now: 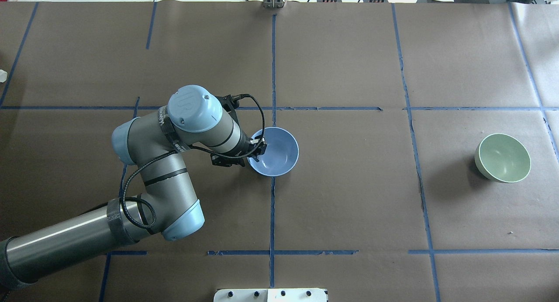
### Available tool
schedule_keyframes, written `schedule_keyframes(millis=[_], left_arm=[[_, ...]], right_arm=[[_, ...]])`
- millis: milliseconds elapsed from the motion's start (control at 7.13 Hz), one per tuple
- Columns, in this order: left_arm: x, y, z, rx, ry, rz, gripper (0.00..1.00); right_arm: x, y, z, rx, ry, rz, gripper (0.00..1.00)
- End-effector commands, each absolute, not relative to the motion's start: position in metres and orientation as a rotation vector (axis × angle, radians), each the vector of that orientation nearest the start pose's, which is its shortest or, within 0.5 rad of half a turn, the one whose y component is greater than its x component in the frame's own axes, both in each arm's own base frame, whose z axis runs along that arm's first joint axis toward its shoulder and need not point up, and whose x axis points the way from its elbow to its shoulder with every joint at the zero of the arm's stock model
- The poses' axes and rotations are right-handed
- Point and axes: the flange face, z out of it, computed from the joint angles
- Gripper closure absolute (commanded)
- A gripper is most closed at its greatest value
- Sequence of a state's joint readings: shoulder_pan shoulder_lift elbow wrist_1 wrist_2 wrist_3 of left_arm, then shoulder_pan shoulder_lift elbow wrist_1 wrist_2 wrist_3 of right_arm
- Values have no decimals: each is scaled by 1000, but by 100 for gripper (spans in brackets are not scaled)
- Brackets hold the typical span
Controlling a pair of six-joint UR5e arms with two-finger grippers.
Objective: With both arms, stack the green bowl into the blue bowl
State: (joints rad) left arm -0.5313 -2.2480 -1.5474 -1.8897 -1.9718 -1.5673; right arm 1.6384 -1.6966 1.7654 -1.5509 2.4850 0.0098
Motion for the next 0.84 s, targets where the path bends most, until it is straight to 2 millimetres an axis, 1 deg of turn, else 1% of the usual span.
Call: schedule_keyframes(millis=[0, 140, 280, 421, 561, 701], left_arm=[[499, -490, 211, -188, 1081, -283, 0], [449, -512, 199, -223, 1124, -296, 0], [419, -501, 200, -230, 1117, -310, 0], [399, -489, 200, -208, 1100, -295, 0], [379, -480, 208, -183, 1087, -275, 0], [355, -478, 217, -138, 1078, -239, 0]], right_arm=[[74, -439, 609, 97, -911, 9, 0], [60, -440, 609, 81, -911, 20, 0], [31, -433, 611, 86, -921, 47, 0], [1, -432, 607, 110, -908, 95, 0], [-29, -423, 610, 104, -919, 133, 0], [-47, -418, 636, 116, -942, 145, 0]])
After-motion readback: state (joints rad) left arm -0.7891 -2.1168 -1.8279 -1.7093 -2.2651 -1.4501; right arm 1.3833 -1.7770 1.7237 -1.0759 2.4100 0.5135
